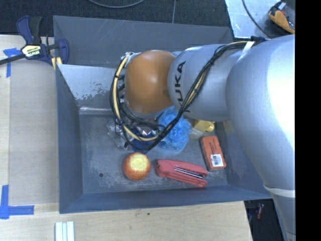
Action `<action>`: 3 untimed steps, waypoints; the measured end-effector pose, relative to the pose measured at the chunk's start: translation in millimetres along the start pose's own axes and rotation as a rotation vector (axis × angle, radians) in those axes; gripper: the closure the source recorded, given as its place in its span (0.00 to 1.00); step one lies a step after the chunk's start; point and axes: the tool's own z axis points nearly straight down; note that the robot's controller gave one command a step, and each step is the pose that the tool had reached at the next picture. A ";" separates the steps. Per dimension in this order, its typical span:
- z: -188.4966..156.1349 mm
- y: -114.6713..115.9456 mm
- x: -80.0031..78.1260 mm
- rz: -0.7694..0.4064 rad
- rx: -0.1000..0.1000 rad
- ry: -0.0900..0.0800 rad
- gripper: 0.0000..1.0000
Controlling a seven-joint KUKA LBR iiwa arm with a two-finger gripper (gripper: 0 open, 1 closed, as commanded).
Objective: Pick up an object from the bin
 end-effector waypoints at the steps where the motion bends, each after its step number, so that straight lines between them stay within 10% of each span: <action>1: -2.5 -11.6 51.4 0.084 0.001 0.000 0.00; 2: -1.5 -10.6 51.6 0.081 0.000 0.002 0.00; 3: -40.5 -71.8 74.3 0.028 0.003 -0.002 0.00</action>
Offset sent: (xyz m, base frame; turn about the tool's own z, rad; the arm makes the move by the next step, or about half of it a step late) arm 0.0000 0.0000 0.0000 0.0000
